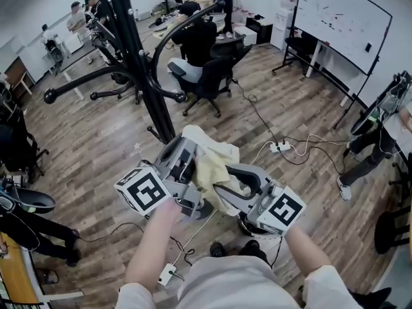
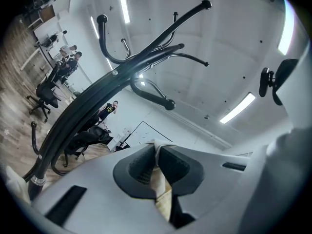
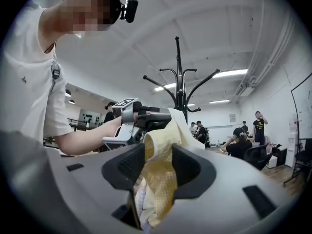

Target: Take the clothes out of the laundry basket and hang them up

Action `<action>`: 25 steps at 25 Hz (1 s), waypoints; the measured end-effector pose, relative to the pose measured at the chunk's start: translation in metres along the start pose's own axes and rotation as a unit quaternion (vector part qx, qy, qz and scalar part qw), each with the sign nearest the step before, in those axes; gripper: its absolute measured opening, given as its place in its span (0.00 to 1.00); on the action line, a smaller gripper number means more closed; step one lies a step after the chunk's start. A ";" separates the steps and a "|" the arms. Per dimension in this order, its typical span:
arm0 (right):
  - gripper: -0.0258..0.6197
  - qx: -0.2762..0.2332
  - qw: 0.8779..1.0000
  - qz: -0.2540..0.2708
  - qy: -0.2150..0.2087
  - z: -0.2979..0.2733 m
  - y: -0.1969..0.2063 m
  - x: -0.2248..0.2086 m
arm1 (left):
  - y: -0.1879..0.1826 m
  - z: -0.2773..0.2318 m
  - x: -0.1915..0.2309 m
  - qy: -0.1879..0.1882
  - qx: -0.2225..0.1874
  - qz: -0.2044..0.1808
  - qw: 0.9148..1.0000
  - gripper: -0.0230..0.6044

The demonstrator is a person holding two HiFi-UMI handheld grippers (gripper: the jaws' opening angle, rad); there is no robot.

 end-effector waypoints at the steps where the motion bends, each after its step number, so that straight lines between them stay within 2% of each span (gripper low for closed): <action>1: 0.25 -0.008 1.000 -0.002 0.001 -0.002 -0.003 -0.001 | -0.002 0.002 0.000 -0.001 -0.001 -0.002 1.000 0.09; 4: 0.15 -0.007 1.000 0.016 0.021 -0.004 -0.014 -0.006 | -0.007 0.008 -0.001 -0.002 0.000 -0.010 1.000 0.09; 9: 0.09 -0.019 0.996 0.069 0.061 0.002 -0.047 -0.023 | -0.013 0.014 -0.003 0.003 0.011 -0.035 0.999 0.09; 13: 0.07 -0.026 0.989 0.115 0.092 0.003 -0.075 -0.042 | -0.018 0.014 -0.008 0.008 0.014 -0.058 0.998 0.09; 20: 0.07 -0.050 0.977 0.175 0.108 -0.005 -0.124 -0.051 | -0.033 0.021 -0.005 0.004 0.009 -0.074 0.997 0.09; 25: 0.07 -0.074 0.972 0.185 0.121 -0.011 -0.152 -0.063 | -0.039 0.020 0.000 -0.002 0.014 -0.081 0.997 0.09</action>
Point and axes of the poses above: the fingertips, and each gripper's own axes: z backward along the fingers, x to its left, y out of its underside, the point moved 2 cm from there along z, backward along the fingers, and after that the axes turned 9 degrees about -y, right-handed, at the moved point
